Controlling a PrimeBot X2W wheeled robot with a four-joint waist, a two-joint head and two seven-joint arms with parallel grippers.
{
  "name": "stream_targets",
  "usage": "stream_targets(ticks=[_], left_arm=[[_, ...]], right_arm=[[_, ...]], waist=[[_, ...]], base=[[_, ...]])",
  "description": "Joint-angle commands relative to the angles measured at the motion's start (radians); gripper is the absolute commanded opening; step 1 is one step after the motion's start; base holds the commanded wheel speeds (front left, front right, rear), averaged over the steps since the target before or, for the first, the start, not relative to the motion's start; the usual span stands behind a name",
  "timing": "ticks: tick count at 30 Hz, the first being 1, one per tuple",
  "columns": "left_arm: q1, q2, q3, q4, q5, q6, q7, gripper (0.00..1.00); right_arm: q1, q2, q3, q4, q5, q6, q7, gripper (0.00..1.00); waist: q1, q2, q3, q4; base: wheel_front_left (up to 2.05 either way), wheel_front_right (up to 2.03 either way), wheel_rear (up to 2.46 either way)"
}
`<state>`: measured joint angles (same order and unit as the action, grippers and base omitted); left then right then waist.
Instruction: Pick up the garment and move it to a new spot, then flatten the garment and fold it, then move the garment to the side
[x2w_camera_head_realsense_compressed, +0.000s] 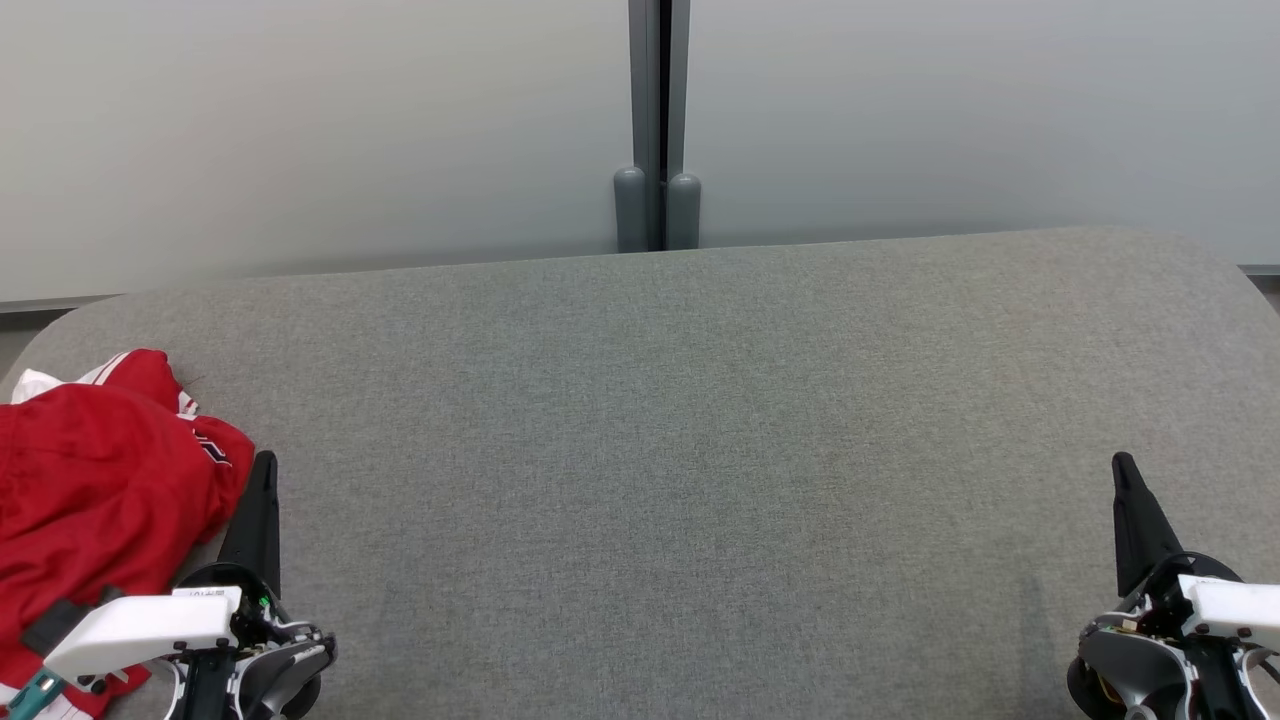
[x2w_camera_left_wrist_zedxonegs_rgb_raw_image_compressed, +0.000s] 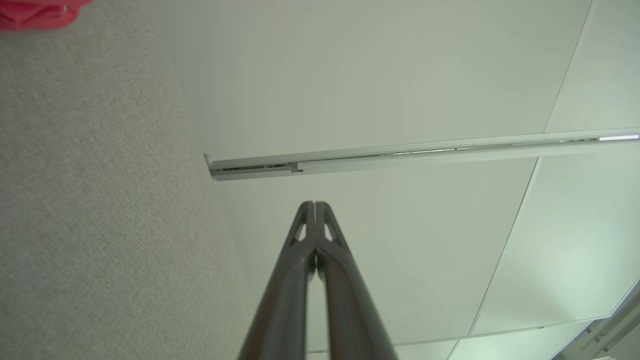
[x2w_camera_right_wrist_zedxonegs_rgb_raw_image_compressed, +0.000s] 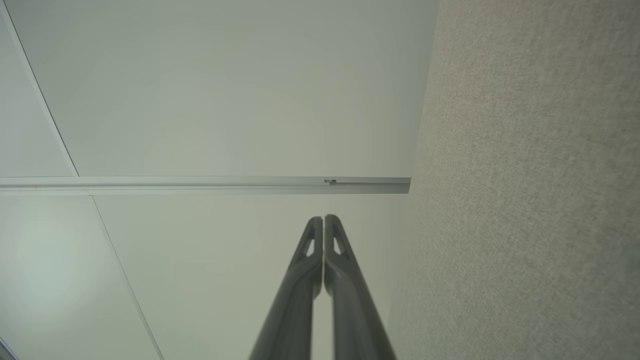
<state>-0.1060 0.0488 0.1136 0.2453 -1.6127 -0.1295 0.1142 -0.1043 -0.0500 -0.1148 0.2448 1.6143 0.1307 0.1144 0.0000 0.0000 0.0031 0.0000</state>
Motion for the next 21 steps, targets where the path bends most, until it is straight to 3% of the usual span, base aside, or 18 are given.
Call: stream_targets(ticks=[1,21], left_arm=[[-0.009,0.003,0.002,0.001,0.0,-0.004,0.002,0.0],[-0.009,0.003,0.002,0.001,0.0,-0.004,0.002,0.0]], right_arm=[[-0.011,-0.001,0.001,0.001,-0.003,0.0,0.002,0.0],[-0.011,-0.001,0.001,0.001,-0.003,0.0,0.002,0.0]], waist=[[0.0,0.0,0.0,0.0],[0.0,0.0,0.0,0.0]], base=[[0.0,0.0,0.0],[0.0,0.0,0.0]])
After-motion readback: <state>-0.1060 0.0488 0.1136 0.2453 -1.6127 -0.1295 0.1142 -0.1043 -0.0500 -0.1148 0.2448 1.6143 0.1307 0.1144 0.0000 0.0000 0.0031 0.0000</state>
